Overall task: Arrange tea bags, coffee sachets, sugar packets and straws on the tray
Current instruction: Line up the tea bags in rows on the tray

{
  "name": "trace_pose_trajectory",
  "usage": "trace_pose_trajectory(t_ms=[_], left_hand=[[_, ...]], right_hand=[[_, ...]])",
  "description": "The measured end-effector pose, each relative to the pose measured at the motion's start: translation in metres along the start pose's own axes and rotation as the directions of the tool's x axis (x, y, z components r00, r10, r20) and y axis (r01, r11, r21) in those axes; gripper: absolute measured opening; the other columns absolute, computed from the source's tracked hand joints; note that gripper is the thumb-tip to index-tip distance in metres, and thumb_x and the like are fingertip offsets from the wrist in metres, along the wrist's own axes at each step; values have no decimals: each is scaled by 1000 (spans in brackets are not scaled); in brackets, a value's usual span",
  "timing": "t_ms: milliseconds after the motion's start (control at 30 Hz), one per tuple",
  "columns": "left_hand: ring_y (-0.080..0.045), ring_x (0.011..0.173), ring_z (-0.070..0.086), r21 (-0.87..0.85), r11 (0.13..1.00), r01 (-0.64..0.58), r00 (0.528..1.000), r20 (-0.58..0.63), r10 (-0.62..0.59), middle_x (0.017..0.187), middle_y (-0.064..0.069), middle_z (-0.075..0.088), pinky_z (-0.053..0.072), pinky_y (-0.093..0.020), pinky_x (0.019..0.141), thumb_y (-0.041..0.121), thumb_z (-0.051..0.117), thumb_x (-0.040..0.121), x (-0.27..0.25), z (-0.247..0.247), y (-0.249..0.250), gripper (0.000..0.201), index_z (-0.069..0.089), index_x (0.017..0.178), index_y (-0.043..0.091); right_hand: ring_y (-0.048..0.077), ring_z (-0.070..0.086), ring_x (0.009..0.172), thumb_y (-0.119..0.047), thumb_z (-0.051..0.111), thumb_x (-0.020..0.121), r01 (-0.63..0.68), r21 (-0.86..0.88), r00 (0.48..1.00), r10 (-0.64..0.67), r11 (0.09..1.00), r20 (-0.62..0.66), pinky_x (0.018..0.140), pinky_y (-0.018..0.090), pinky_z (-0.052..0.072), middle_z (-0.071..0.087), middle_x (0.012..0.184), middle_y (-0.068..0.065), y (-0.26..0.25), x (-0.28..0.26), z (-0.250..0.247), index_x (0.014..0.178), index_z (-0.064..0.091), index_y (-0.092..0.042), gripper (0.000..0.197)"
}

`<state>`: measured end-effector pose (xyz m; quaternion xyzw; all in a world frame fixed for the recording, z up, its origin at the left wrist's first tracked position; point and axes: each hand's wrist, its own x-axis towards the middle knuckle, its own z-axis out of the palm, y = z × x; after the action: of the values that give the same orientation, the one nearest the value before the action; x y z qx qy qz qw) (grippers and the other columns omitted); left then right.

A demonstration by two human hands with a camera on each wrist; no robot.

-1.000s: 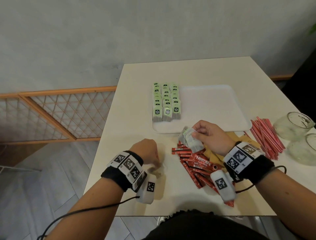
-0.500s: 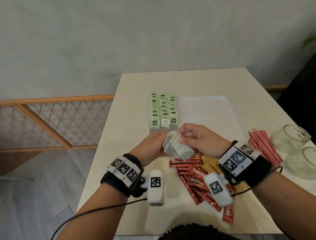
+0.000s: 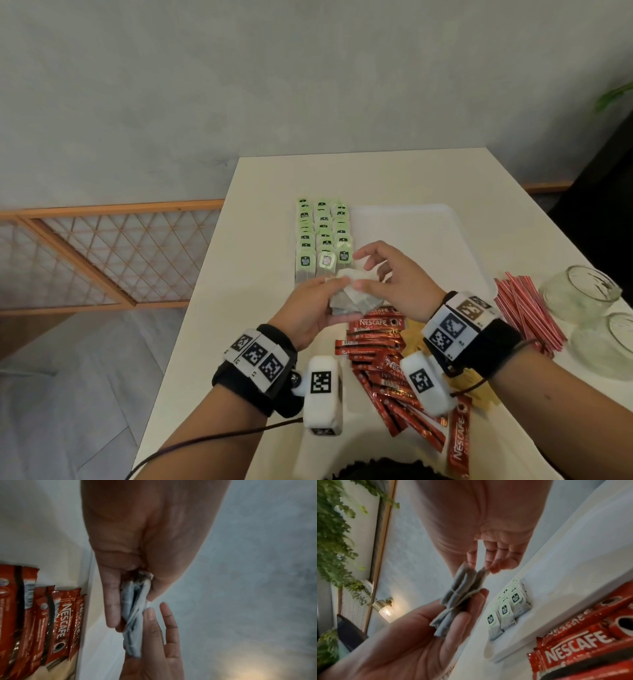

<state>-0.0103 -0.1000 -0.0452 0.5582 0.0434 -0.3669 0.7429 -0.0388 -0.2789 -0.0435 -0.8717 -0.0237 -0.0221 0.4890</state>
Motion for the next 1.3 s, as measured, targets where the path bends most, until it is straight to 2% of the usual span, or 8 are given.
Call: trace_pose_trajectory(t_ms=[133, 467, 700, 900, 1000, 1100, 1200, 1300], left_hand=[[-28, 91, 72, 3, 1000, -3, 1000, -19, 3, 107, -20, 72, 62, -35, 74, 20, 58, 98, 6, -1, 4, 23, 65, 111, 3], [-25, 83, 73, 24, 999, -35, 998, -53, 36, 100, -18, 72, 62, -35, 70, 16, 54, 100, 16, 1, 0, 31, 58, 121, -6], [-27, 87, 73, 88, 992, -87, 994, -61, 93, 99, -15, 72, 62, -37, 71, 13, 68, 91, 12, 3, -1, 8, 60, 88, 11], [-27, 88, 70, 188, 972, -142, 962, -204, 180, 107, -18, 66, 62, -35, 64, 14, 66, 92, 12, -1, -5, 14, 54, 87, 11], [-30, 89, 67, 410, 893, -184, 907, -280, 315, 105, -18, 59, 62, -39, 62, 17, 66, 91, 15, -4, -10, 19, 49, 82, 14], [-30, 88, 67, 631, 736, -245, 868, -195, 457, 90, -6, 63, 61, -45, 68, 21, 62, 90, 16, 2, -12, 3, 61, 91, 18], [-2, 59, 55, 759, 569, -316, 838, -57, 542, 68, 10, 57, 47, -17, 59, 17, 57, 92, 14, 16, -13, 9, 67, 92, 16], [-4, 52, 41, 762, 537, -362, 816, -20, 578, 59, 7, 51, 33, -19, 53, 16, 57, 94, 13, 21, -14, 20, 63, 76, 11]], right_hand=[[-5, 47, 68, -29, 77, 80, 53, -128, 999, -53, 990, 3, 67, 13, 33, 48, 88, -9, 0, 2, 0, 112, 63, -32, 34], [9, 56, 82, -34, 80, 75, -18, -139, 998, 10, 990, -55, 74, 20, 43, 57, 98, -12, 12, 3, 3, 86, 62, -41, 23], [7, 61, 85, -29, 82, 74, -91, -40, 993, 87, 995, -83, 75, 22, 48, 65, 93, -15, 15, 7, 2, 83, 64, -35, 21], [6, 60, 74, -34, 75, 81, -138, 39, 978, 142, 990, -152, 70, 19, 43, 67, 79, -11, 14, 5, -4, 77, 64, -26, 15], [9, 57, 65, -35, 74, 83, -165, 40, 959, 170, 985, -229, 64, 20, 43, 65, 72, -8, 14, 6, -7, 76, 63, -23, 18], [11, 59, 61, -28, 73, 82, -206, -18, 951, 195, 978, -242, 63, 23, 44, 65, 69, -4, 14, 8, -3, 74, 61, -20, 17], [11, 62, 56, -22, 71, 84, -209, -30, 960, 199, 977, -199, 58, 23, 47, 67, 64, -1, 9, 8, 7, 76, 59, -17, 15], [13, 63, 51, -20, 66, 90, -199, 134, 963, 219, 971, -155, 52, 26, 53, 69, 65, 6, 2, 8, 12, 84, 61, -11, 12]])
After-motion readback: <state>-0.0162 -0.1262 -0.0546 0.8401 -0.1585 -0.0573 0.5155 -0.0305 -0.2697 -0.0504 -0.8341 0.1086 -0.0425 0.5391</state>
